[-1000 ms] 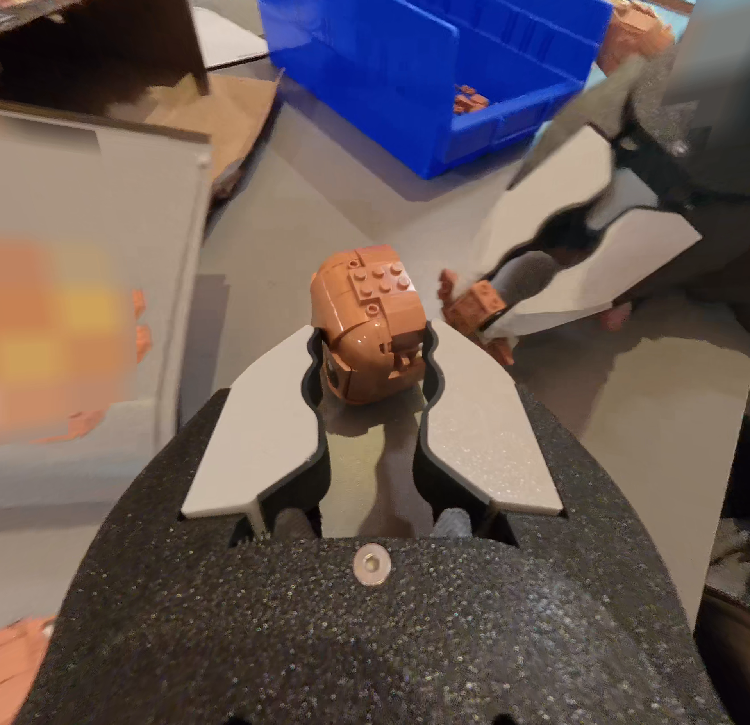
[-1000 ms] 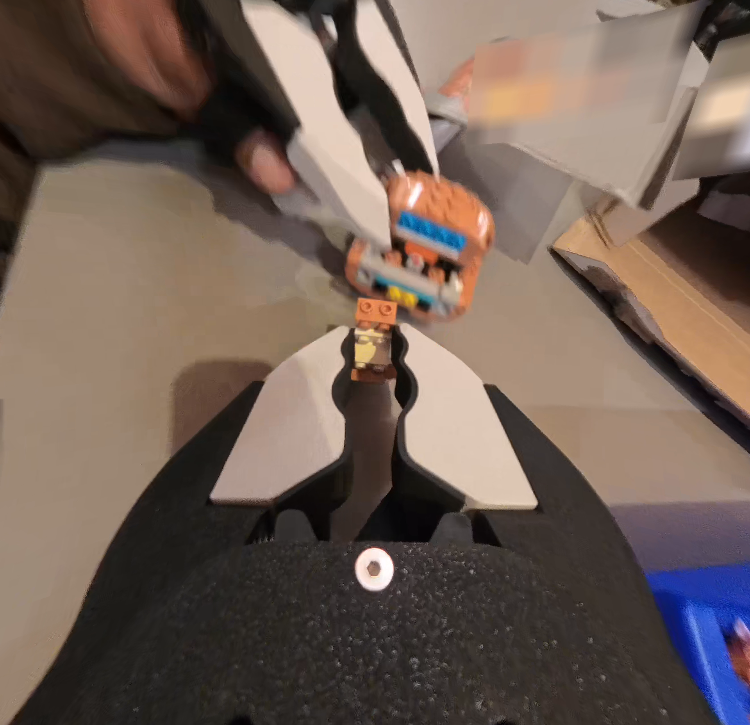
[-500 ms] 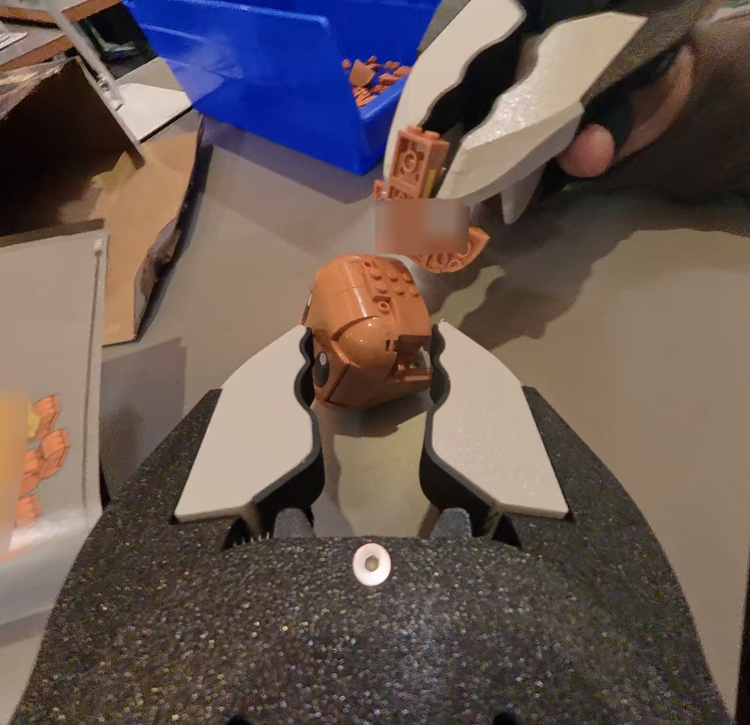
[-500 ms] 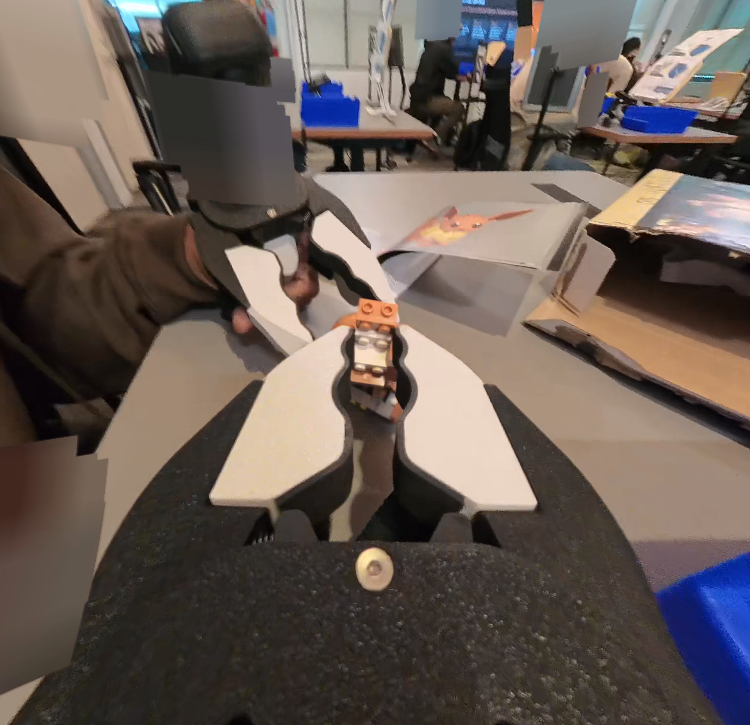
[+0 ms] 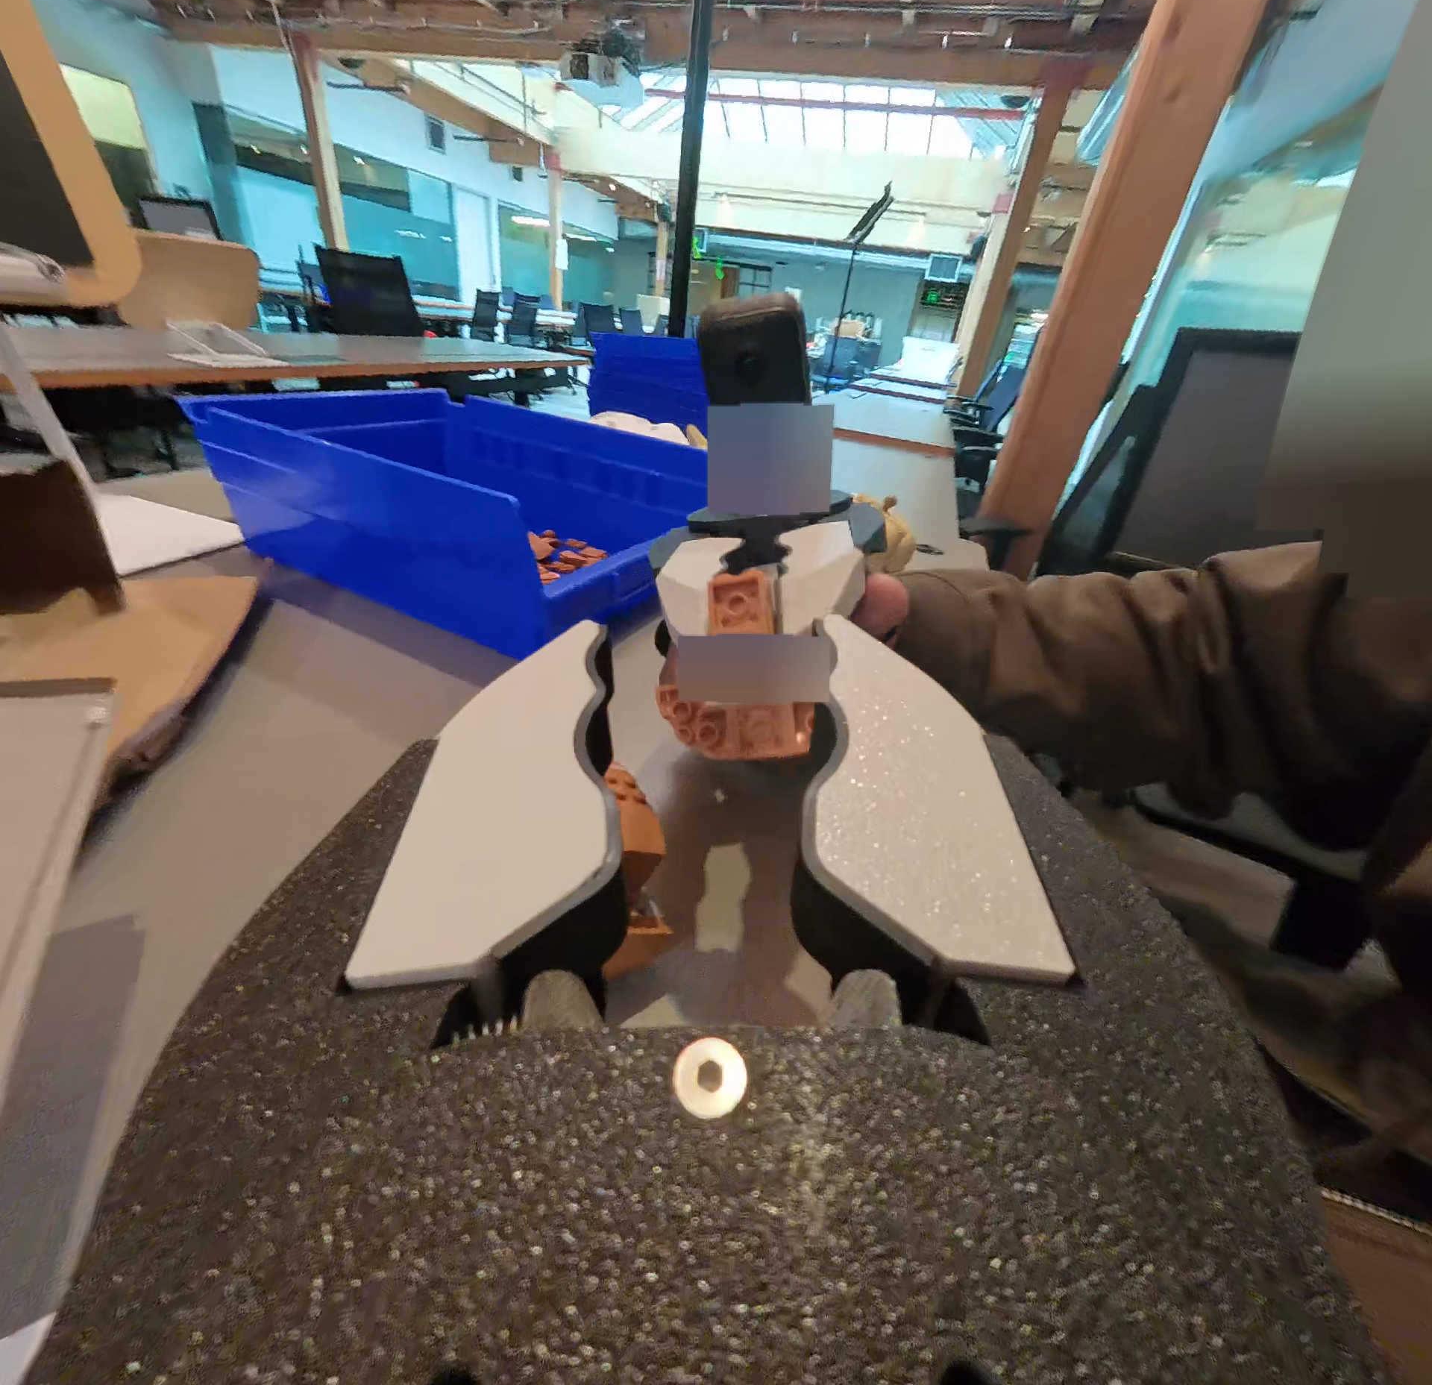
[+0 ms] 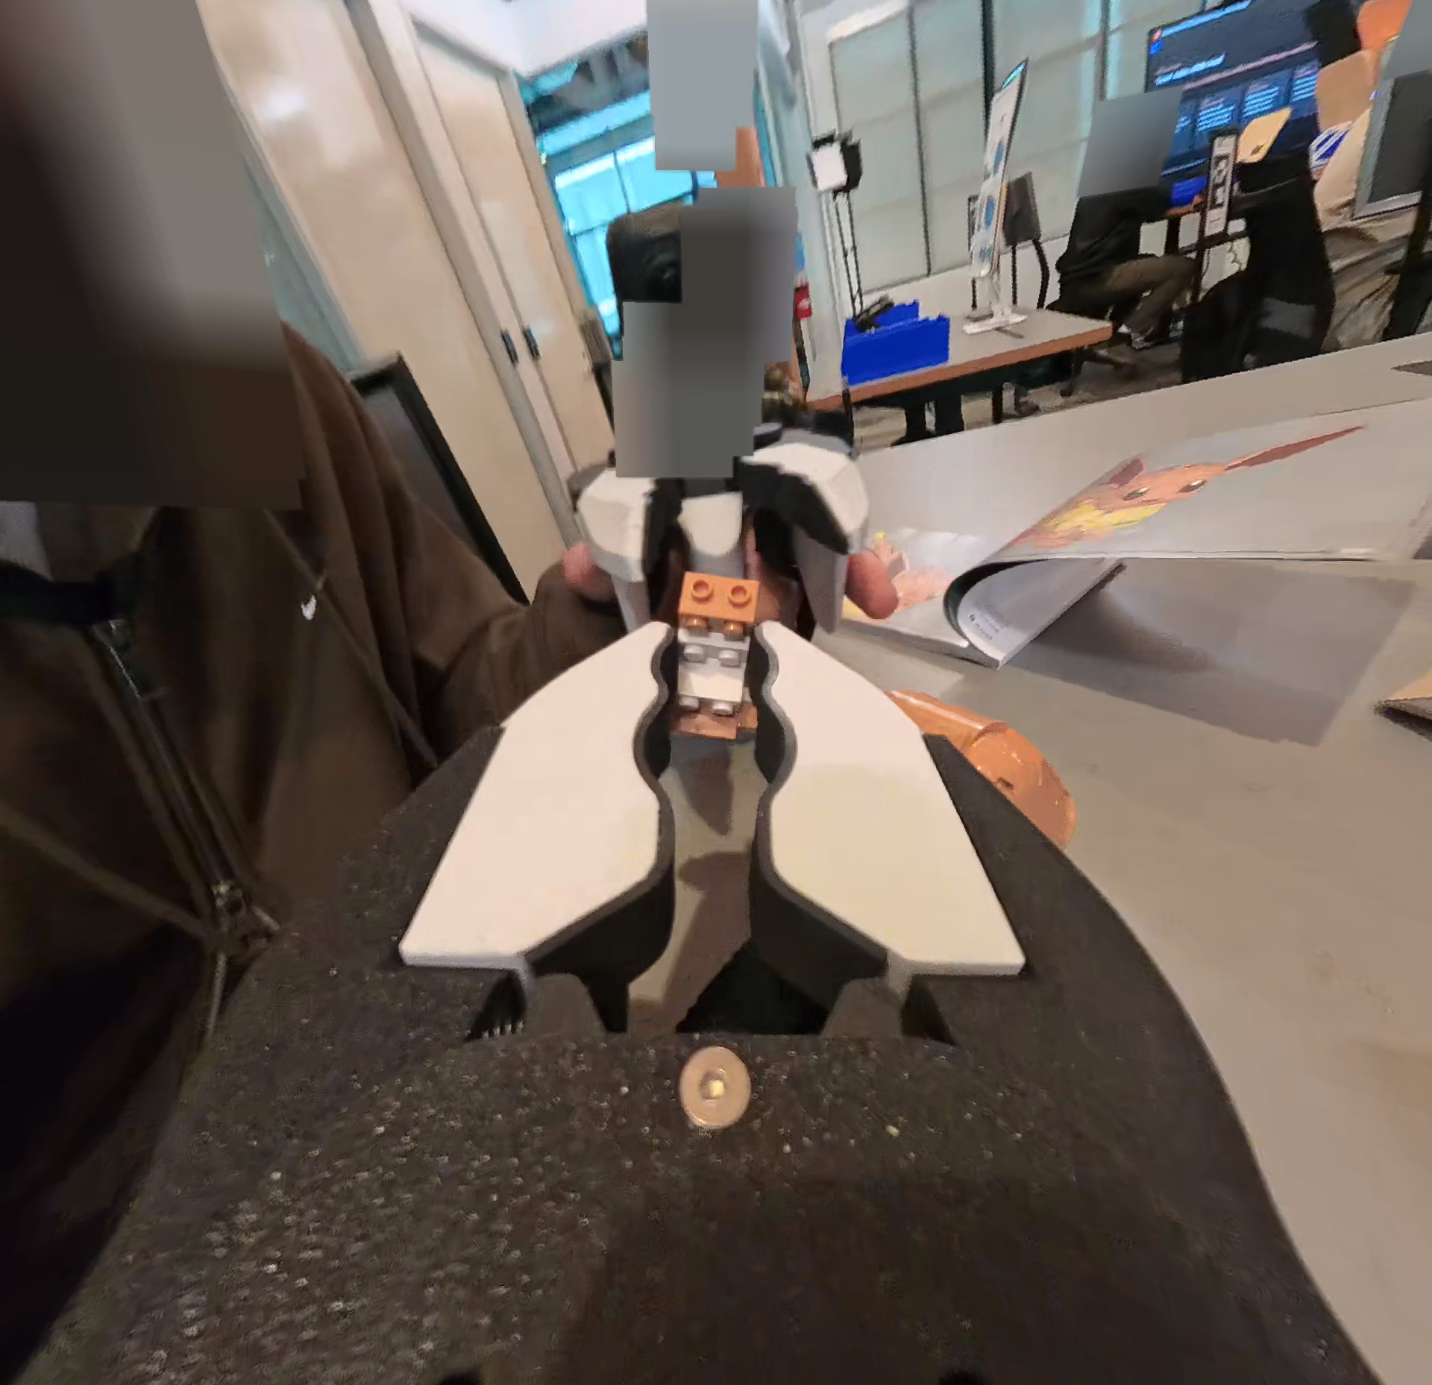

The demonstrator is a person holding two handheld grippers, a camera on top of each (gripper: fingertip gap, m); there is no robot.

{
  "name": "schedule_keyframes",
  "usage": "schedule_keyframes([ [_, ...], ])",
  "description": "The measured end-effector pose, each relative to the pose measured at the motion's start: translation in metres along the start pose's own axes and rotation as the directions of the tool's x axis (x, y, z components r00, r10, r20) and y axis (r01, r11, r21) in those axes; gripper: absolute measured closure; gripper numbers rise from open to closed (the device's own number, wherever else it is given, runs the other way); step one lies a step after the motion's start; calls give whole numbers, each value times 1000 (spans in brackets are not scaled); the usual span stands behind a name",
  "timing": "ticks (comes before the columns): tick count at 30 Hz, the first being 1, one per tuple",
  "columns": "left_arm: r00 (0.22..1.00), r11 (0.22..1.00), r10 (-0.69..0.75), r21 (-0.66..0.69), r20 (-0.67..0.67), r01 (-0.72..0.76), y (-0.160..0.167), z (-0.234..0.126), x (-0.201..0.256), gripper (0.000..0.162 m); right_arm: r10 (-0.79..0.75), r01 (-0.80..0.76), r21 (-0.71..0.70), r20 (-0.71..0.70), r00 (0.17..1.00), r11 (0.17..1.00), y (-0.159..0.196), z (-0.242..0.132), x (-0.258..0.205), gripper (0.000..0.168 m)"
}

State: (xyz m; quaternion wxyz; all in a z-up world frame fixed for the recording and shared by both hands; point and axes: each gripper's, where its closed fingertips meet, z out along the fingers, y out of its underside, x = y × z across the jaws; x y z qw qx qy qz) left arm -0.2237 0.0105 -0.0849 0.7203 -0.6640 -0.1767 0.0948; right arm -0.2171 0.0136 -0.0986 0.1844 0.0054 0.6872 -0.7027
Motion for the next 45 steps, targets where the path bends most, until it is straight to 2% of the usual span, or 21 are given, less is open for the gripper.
schedule_keyframes([
  [4,1000,998,-4,-62,-27,3,10,3,4,118,-112,108,-140,-19,994,984,20,9,-3,152],
  [9,996,986,-3,-169,-88,-11,28,6,14,133,-171,164,-217,-15,985,962,31,14,-7,152],
  [19,994,982,7,-189,-105,-27,30,5,17,145,-217,200,-248,-44,975,948,32,14,-4,151],
  [24,990,988,-132,-92,-49,127,17,2,0,145,-301,276,-183,-129,945,944,14,12,0,136],
  [27,976,976,-215,28,-25,216,2,-4,-12,146,-453,434,-130,-206,867,891,-5,10,-3,133],
  [31,938,914,-341,213,-57,345,-18,-11,-23,146,-684,652,-216,-313,659,727,-12,13,-5,131],
  [34,916,862,-396,319,-63,395,-27,-13,-29,145,-781,690,-379,-400,479,617,-9,16,12,123],
  [38,901,810,-428,410,-75,419,-33,-12,-31,145,-803,673,-482,-513,302,561,-19,15,27,130],
  [45,908,822,-406,393,-107,413,-34,-9,-24,145,-803,696,-502,-566,185,514,-34,2,25,151],
])
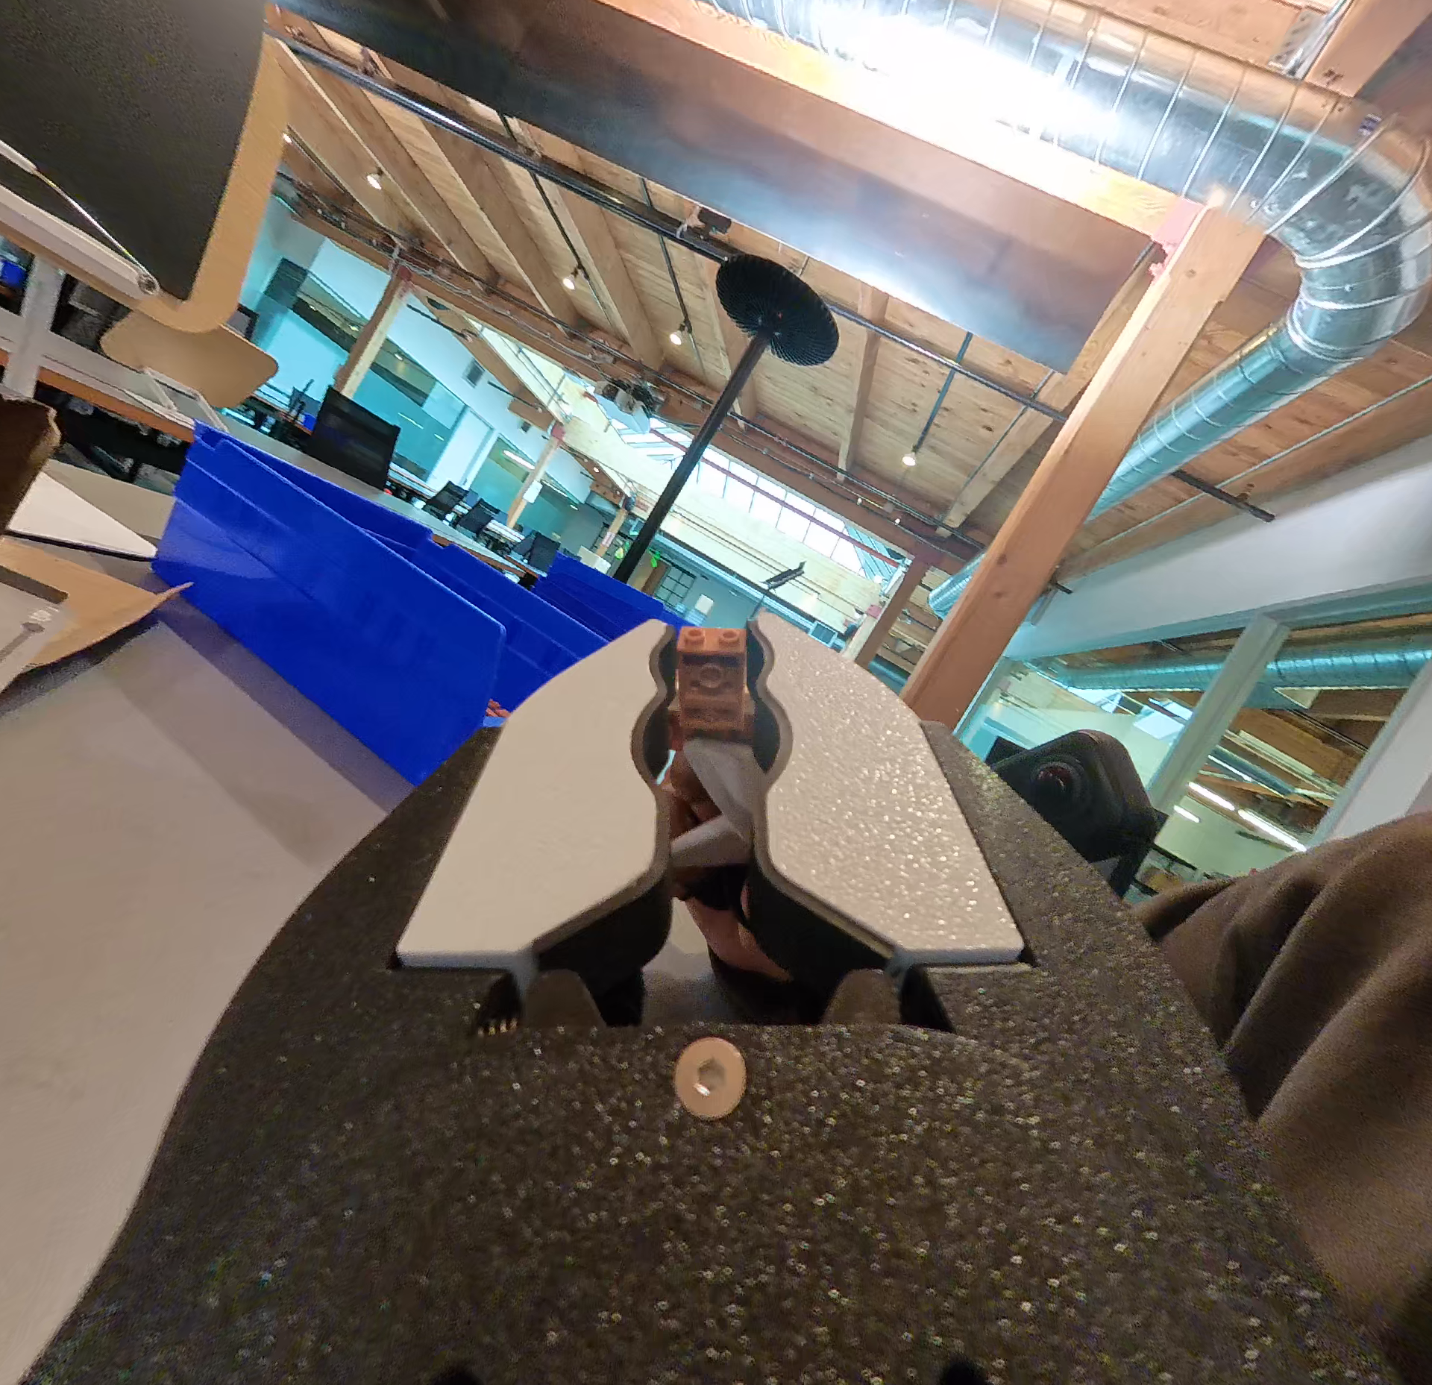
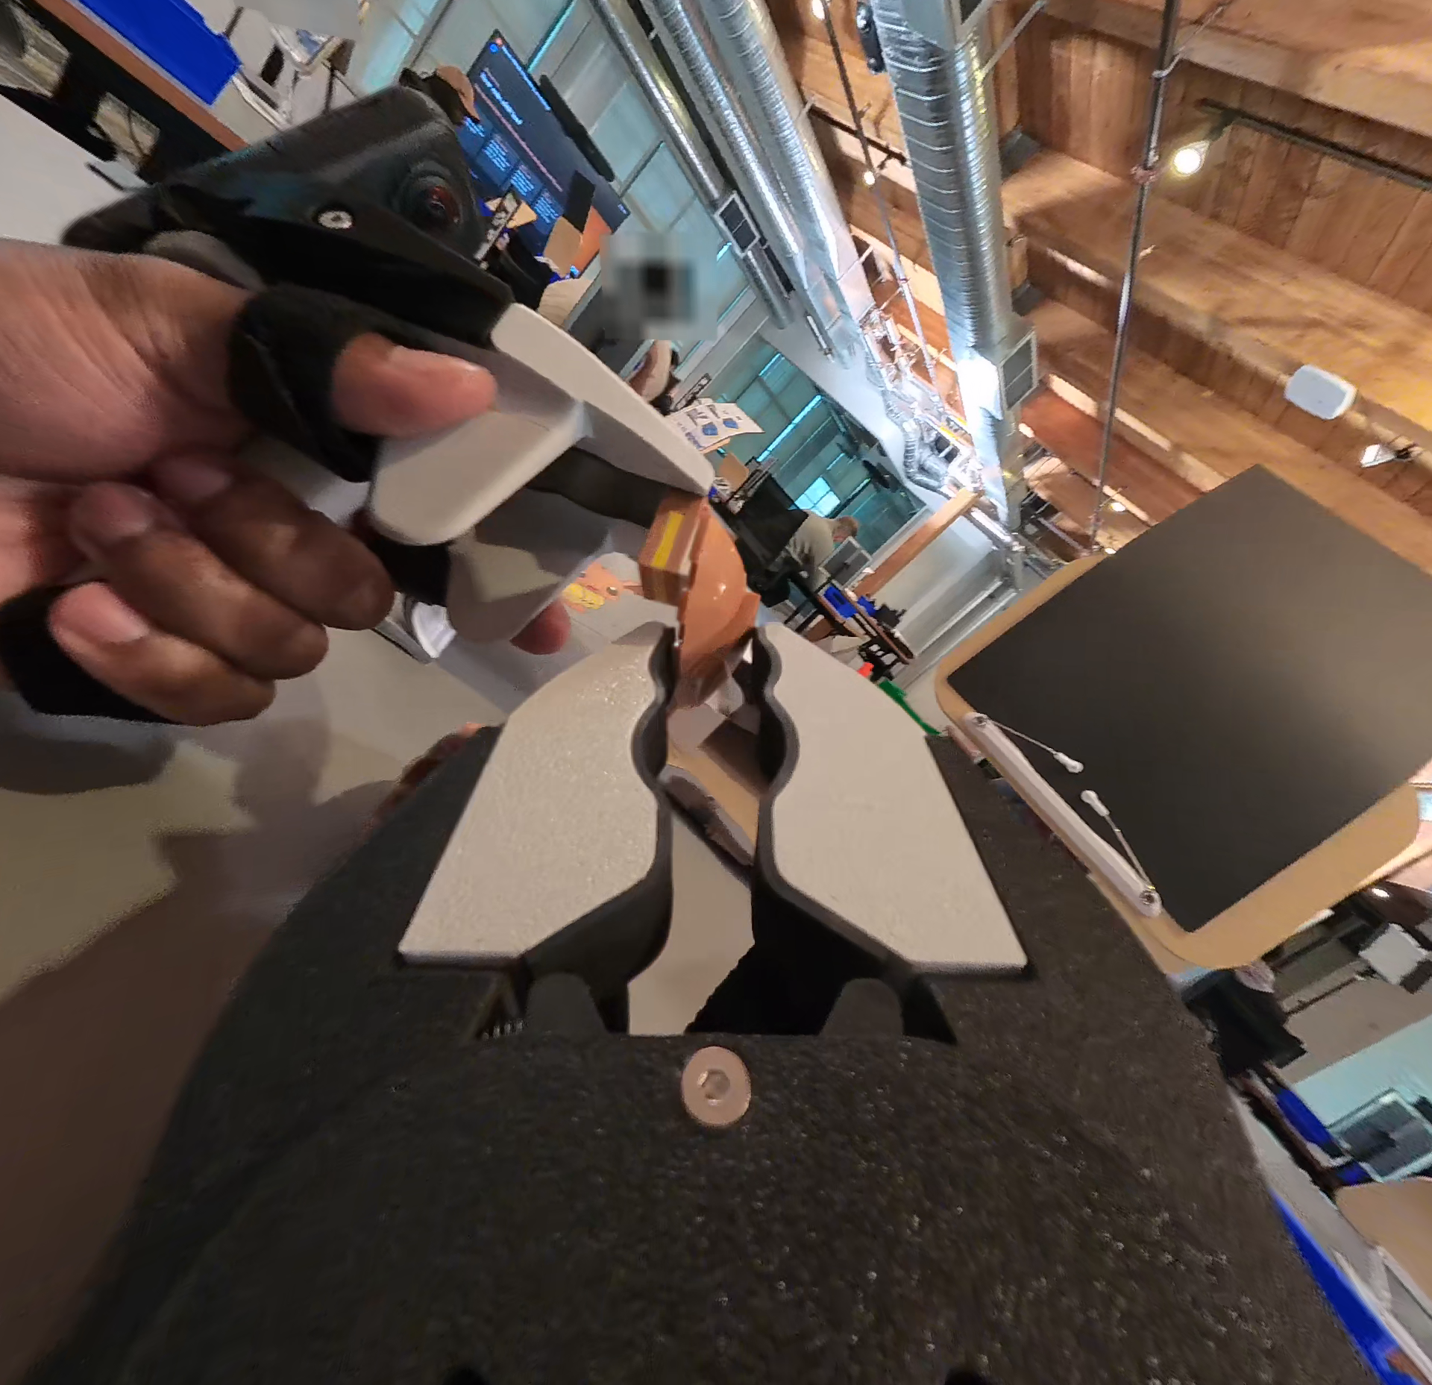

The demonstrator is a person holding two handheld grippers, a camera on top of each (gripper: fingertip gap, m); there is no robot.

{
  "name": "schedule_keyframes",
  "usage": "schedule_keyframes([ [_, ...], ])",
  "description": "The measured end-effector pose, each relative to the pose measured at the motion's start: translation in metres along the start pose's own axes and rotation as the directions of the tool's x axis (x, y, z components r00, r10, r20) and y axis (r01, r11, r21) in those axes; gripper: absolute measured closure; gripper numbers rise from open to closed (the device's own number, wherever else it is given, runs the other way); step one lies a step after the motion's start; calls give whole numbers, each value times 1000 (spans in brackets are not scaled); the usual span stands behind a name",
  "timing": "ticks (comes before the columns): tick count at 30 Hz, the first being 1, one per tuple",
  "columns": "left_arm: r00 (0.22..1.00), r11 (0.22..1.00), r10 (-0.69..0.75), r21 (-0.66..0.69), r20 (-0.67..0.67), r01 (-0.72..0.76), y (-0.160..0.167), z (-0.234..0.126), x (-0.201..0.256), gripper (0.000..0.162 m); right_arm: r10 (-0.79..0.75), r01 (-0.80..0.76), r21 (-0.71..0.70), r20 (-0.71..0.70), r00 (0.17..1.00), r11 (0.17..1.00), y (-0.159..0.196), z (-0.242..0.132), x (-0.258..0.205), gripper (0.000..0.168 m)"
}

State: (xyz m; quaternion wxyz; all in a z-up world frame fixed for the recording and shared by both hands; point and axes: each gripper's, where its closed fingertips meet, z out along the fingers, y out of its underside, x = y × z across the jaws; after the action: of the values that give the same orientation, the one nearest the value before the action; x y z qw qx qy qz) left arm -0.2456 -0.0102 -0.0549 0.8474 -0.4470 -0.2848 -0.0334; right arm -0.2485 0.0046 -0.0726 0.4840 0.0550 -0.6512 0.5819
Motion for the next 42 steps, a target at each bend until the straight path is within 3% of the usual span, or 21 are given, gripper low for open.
schedule_keyframes([
  [9,998,987,12,-161,-56,-20,23,6,9,137,-37,38,20,-32,999,999,-2,-4,6,157],
  [21,997,973,63,-221,-48,-72,28,3,8,136,-82,81,39,4,997,996,-3,-5,-2,157],
  [25,992,964,122,-232,-40,-128,28,1,7,144,-82,81,37,16,997,996,-2,-4,-4,157],
  [30,992,964,128,-237,4,-123,26,-1,0,144,-106,104,45,33,994,994,-4,-5,-9,145],
  [33,986,953,166,-261,19,-155,29,-1,-2,144,-119,117,50,41,992,992,-5,-6,-9,152],
  [42,945,899,326,-314,15,-305,30,-3,0,144,6,-29,117,196,981,993,-10,-15,-14,157],
])
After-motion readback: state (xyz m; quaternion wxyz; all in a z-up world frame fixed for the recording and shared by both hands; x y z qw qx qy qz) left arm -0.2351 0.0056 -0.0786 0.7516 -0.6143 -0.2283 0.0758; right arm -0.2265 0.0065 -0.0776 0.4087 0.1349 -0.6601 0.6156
